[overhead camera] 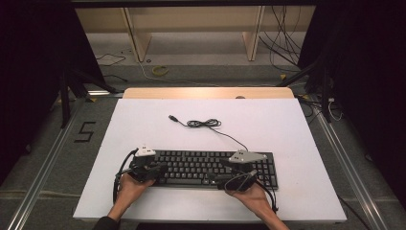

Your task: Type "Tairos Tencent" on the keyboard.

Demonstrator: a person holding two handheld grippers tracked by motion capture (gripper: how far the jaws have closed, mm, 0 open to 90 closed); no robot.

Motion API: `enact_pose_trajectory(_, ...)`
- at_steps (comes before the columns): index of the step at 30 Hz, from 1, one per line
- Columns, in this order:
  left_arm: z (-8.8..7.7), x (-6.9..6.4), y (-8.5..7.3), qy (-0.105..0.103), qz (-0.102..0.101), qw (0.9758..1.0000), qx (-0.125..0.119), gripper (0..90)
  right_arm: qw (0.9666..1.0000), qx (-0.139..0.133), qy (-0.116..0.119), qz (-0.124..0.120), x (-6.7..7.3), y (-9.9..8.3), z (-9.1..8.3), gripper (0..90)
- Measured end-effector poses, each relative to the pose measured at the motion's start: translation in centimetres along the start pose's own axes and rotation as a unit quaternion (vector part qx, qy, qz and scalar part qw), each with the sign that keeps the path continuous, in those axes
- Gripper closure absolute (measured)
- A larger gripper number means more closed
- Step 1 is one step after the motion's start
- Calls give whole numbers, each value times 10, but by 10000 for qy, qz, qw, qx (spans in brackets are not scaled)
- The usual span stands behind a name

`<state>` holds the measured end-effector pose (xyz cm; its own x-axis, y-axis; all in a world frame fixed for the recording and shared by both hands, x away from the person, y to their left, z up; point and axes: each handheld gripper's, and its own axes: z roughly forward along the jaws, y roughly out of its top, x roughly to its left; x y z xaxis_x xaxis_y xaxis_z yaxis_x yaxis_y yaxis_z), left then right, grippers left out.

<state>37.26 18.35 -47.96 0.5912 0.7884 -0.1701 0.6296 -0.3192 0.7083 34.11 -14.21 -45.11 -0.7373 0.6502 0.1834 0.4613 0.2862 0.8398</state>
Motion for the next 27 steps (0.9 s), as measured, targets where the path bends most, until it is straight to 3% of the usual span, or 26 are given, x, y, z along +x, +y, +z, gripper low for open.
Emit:
enact_pose_trajectory(5, -2, -1, 0, 4, -13, 10000, -54, 889, 10000, -12, -5, 0, 0, 0, 0, 291)
enact_pose_trajectory(13, -13, -3, 3, -110, -50, 9993, -359, 794, 10000, -28, -15, 3, -1, 0, 0, 289)
enact_pose_trajectory(19, -21, -2, 2, -248, -119, 9980, -563, 695, 10000, -6, 9, -11, 1, 1, 2, 290)
enact_pose_trajectory(23, -23, -2, 2, -270, -153, 9974, -643, 581, 10000, -1, 34, -29, 3, 1, 4, 290)
enact_pose_trajectory(27, -27, -2, 0, -382, -195, 9956, -832, 532, 10000, 14, 74, -36, 6, 2, 7, 291)
